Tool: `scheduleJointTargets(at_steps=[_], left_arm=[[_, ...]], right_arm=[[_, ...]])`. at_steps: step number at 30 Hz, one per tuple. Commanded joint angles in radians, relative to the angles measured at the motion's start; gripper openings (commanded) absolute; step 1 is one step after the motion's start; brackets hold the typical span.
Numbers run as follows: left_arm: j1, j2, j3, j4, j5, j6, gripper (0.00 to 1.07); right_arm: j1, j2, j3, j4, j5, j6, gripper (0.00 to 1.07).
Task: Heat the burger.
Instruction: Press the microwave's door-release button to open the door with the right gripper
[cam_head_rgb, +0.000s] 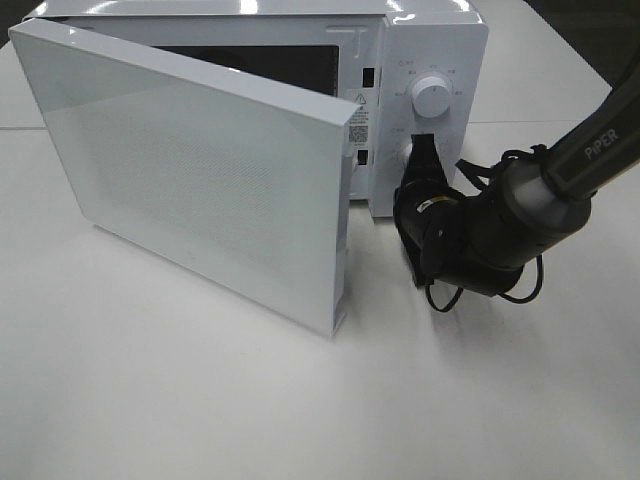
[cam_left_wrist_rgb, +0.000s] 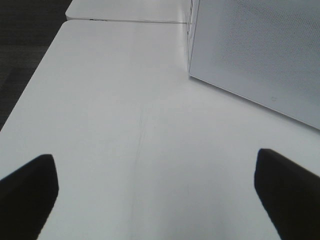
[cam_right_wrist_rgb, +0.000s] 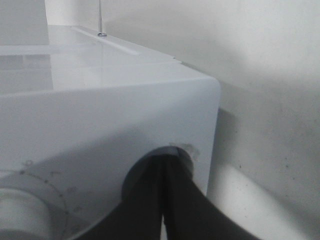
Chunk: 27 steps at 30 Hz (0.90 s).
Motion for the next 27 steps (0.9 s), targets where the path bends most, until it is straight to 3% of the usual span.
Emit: scheduleJointTargets(at_steps=[1,20,27], left_arm=[[0.003,-0.022,0.002,-0.003,-0.010,0.000,1.00],[0.003,-0.022,0.002,-0.003,-0.010,0.000,1.00],[0.003,-0.022,0.002,-0.003,-0.010,0.000,1.00]], right_arm=[[-0.049,-0.009,-0.094,-0.096,-0.235,-0.023,0.00],[-0.015,-0.025,-0.085,-0.102,-0.185,-0.014,0.00],[-0.001,-0.068,-0.006,-0.056,-0.150,-0.011,0.00]])
